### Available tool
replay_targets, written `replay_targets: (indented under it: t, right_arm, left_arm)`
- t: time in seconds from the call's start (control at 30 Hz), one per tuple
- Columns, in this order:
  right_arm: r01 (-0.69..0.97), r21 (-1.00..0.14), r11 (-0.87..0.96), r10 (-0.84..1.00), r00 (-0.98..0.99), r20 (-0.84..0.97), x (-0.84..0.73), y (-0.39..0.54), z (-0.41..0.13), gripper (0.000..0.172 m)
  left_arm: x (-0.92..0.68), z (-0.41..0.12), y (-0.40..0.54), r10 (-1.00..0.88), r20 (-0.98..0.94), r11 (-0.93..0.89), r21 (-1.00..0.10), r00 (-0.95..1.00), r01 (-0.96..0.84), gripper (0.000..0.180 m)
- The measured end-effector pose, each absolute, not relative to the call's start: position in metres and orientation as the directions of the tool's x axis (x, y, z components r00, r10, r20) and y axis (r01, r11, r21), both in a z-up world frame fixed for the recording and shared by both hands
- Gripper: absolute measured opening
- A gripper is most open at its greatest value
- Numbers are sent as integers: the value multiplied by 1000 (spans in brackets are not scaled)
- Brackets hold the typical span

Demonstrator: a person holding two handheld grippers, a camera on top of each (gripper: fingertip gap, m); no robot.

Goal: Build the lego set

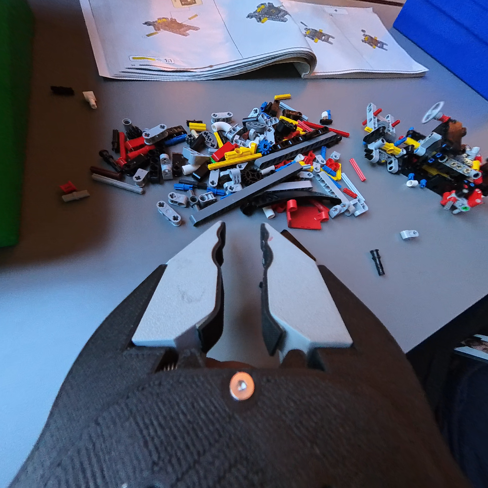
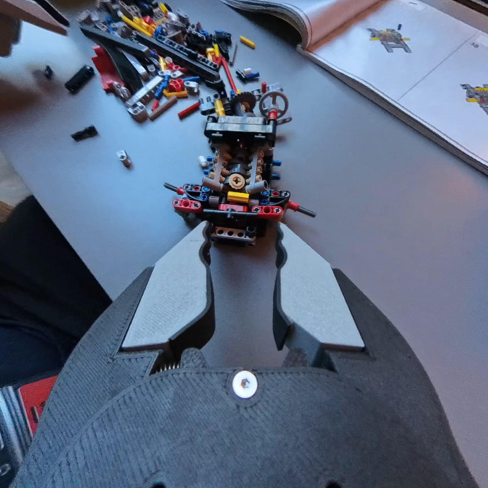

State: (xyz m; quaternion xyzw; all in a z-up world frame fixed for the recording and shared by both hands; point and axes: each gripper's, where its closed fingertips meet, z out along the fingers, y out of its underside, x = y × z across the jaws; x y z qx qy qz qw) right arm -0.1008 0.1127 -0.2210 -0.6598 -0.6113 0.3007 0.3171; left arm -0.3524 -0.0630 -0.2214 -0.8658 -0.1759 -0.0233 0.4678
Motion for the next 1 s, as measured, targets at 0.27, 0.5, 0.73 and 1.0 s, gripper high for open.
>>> replay_targets:
  t: [0.27, 0.5, 0.73, 1.0]
  right_arm:
    - [652, -759, -8, 998, 55, 36, -110, 106, -236, 41]
    - [686, -727, 36, 999, -9, 40, -83, 140, -237, 40]
    - [662, -732, 161, 970, -242, -6, -58, 183, -235, 35]
    - [559, -829, -10, 986, -133, -101, -54, 245, -217, 25]
  left_arm:
    - [-351, -221, -63, 270, 226, -499, -799, 936, 336, 24]
    - [-351, -219, -63, 257, 270, -480, -798, 928, 366, 24]
    - [-350, -220, -62, 250, 295, -484, -787, 922, 383, 24]
    - [-352, -219, -63, 259, 301, -471, -790, 918, 393, 24]
